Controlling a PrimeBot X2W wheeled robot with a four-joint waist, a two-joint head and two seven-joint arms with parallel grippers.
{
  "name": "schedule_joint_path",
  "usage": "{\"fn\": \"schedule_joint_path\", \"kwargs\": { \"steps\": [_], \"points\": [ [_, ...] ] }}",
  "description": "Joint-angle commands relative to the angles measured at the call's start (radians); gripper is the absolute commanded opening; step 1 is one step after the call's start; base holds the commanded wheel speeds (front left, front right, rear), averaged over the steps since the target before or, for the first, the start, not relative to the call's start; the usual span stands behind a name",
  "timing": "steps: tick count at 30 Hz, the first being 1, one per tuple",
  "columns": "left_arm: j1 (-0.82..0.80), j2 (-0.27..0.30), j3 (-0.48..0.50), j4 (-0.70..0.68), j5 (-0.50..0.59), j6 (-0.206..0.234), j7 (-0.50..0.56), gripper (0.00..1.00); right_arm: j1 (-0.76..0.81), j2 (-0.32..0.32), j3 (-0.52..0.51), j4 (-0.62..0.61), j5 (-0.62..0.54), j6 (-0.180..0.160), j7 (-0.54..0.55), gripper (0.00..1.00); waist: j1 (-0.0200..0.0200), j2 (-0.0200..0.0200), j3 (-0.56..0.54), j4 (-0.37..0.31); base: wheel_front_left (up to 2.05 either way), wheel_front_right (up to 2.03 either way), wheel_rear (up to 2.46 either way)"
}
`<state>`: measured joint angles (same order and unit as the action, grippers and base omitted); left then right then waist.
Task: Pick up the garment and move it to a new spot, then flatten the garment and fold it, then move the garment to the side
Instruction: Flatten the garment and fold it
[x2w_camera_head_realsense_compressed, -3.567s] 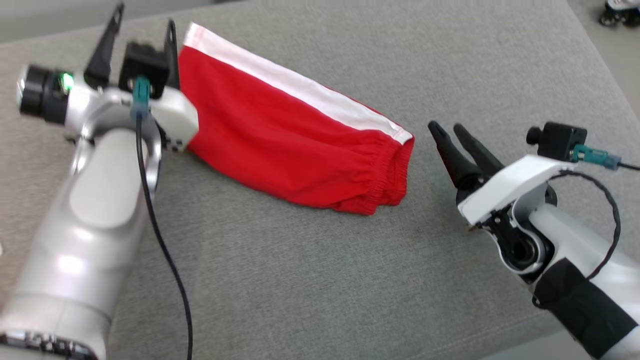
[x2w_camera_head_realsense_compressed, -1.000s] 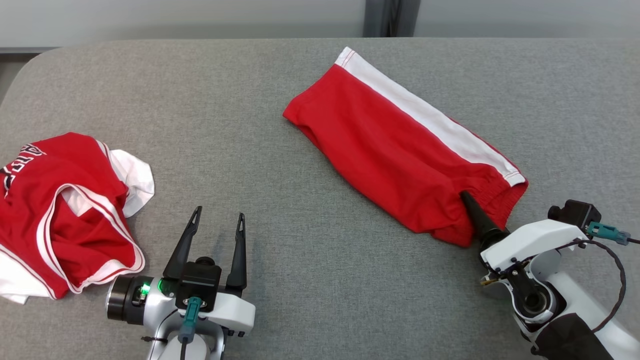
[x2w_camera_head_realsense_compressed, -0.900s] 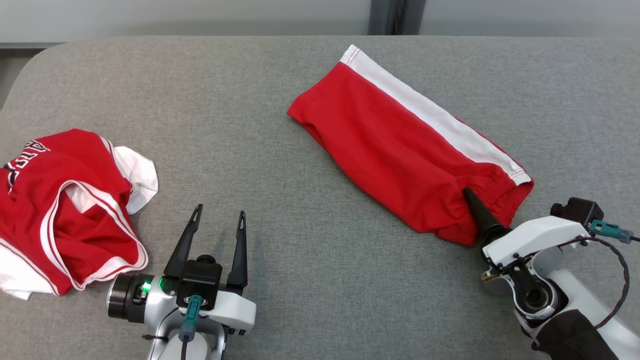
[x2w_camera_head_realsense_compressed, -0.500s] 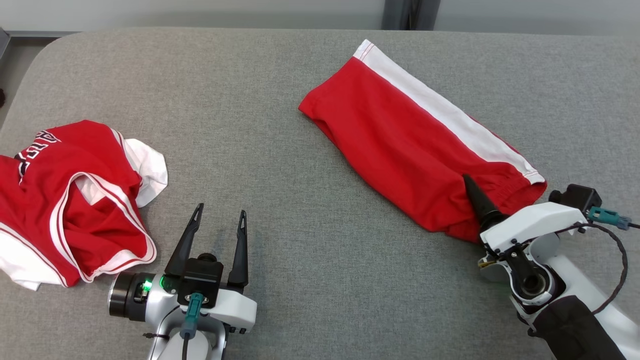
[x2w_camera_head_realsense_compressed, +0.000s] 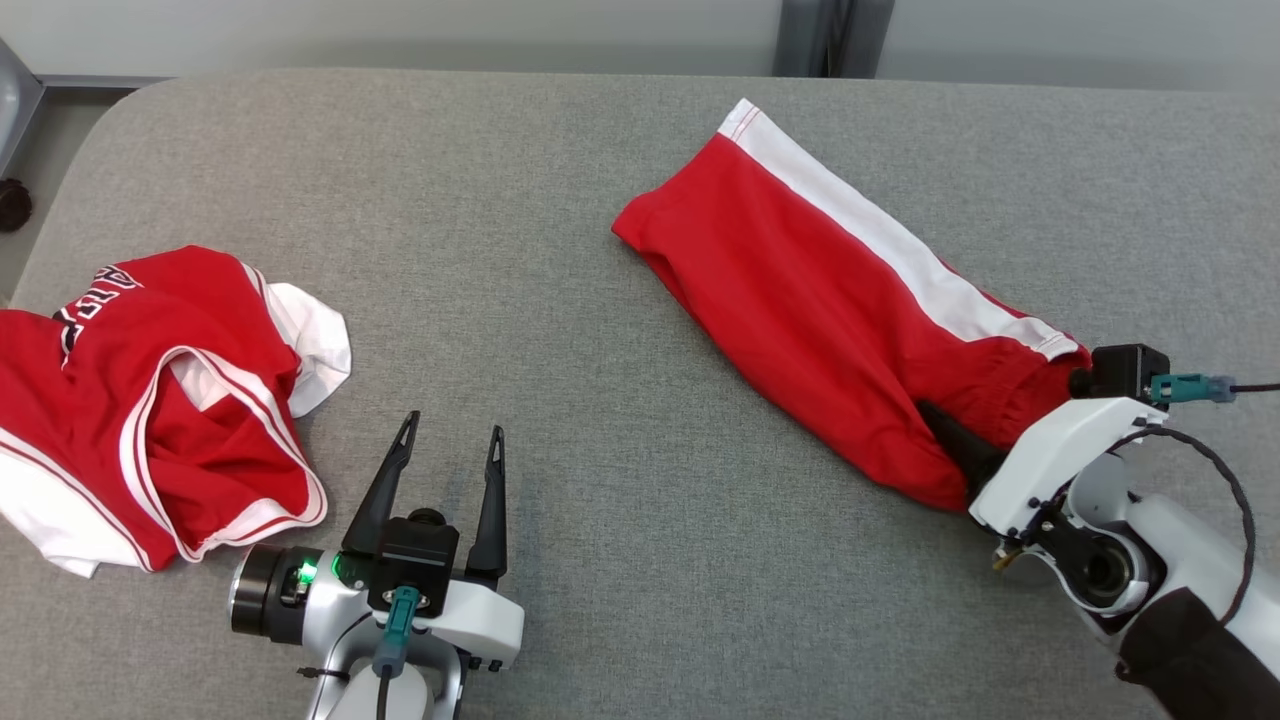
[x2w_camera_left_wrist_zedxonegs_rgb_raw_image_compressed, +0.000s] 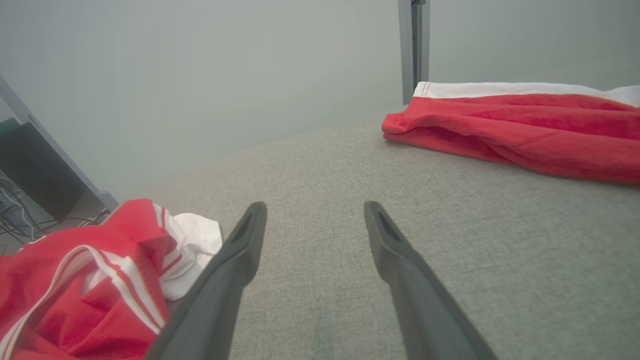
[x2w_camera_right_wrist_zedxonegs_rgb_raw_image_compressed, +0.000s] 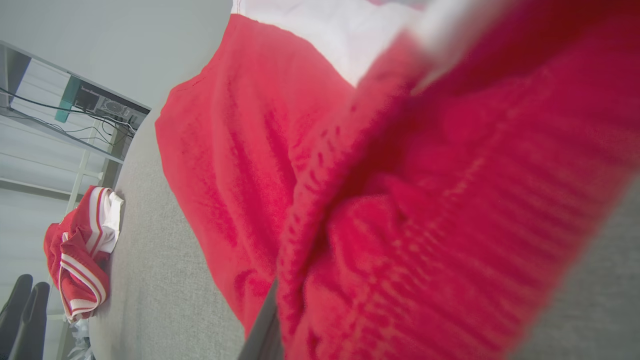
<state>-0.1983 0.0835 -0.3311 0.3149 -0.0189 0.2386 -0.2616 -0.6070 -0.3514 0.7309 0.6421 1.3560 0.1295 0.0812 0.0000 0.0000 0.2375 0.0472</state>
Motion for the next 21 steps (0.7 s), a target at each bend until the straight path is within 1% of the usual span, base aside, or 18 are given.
{"fn": "schedule_joint_path", "kwargs": {
  "steps": [1,8,9,12,18,21],
  "points": [
    [-0.008,0.002,0.000,0.003,0.004,0.000,-0.004,1.00,-0.014,-0.032,0.019,-0.018,-0.004,0.002,0.027,0.00,0.0000,0.0000,-0.004,0.003,0.00,0.00,0.00],
    [0.003,-0.005,-0.002,0.014,-0.004,0.001,-0.004,1.00,-0.042,-0.165,0.091,-0.090,-0.007,0.002,0.123,0.00,0.0000,0.0000,-0.016,0.006,0.00,0.00,0.00],
    [0.003,-0.005,-0.002,0.014,-0.004,0.001,-0.004,1.00,-0.042,-0.165,0.091,-0.090,-0.007,0.002,0.123,0.00,0.0000,0.0000,-0.016,0.006,0.00,0.00,0.00],
    [0.003,-0.006,-0.004,0.018,-0.003,-0.001,-0.004,1.00,-0.064,-0.210,0.120,-0.105,-0.009,0.002,0.159,0.00,0.0000,0.0000,-0.018,0.006,0.00,0.00,0.00],
    [0.000,-0.011,-0.014,0.027,0.000,-0.004,-0.004,1.00,-0.116,-0.293,0.181,-0.101,-0.033,0.002,0.218,0.00,0.0000,0.0000,-0.021,0.010,0.00,0.00,0.00],
    [0.002,-0.012,-0.018,0.031,0.002,-0.006,-0.004,1.00,-0.144,-0.336,0.220,-0.083,-0.064,0.002,0.238,0.00,0.0000,0.0000,-0.022,0.016,0.00,0.00,0.00]
  ]
}}
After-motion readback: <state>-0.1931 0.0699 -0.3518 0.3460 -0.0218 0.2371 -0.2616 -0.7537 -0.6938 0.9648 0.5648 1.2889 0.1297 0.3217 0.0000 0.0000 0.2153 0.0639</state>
